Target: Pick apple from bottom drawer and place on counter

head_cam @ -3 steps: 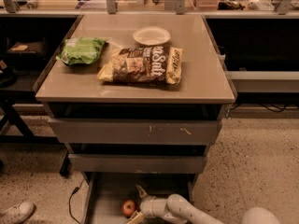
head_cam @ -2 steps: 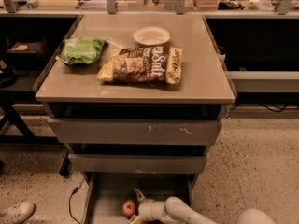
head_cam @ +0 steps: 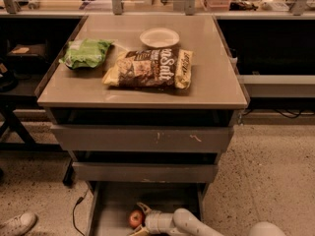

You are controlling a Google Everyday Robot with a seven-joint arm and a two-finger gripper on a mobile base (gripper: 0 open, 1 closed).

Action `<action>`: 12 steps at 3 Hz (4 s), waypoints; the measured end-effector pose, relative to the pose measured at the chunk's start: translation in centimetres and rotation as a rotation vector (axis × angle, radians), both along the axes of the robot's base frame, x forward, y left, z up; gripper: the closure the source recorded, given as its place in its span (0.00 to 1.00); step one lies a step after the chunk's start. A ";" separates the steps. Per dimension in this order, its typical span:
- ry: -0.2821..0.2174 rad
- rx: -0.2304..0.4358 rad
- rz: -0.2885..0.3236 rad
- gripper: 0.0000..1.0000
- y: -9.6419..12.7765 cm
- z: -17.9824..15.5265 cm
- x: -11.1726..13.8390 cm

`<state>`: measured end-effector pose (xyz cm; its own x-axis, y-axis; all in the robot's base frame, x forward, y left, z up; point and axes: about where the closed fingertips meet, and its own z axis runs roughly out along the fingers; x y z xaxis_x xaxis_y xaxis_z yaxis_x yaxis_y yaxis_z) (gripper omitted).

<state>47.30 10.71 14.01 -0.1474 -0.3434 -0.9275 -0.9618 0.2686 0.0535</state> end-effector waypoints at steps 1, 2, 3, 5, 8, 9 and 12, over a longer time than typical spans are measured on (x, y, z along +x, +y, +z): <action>0.000 0.000 0.000 0.41 0.0 0.0 0.0; 0.000 0.000 0.000 0.65 0.0 0.0 0.0; 0.013 0.009 -0.002 0.88 0.0 0.7 -0.1; 0.046 0.025 -0.083 1.00 -3.5 8.4 0.2; 0.023 -0.005 -0.148 1.00 -8.3 18.0 -0.1; 0.060 0.012 -0.195 1.00 -9.3 21.4 -0.5; -0.007 -0.055 -0.267 1.00 -12.2 33.4 -1.7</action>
Offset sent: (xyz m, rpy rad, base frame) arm 0.0000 0.0000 0.0000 0.0000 0.0000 0.0000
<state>45.61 -1.54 47.44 -0.2334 -0.3431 -0.9098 -0.8569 0.5148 0.0257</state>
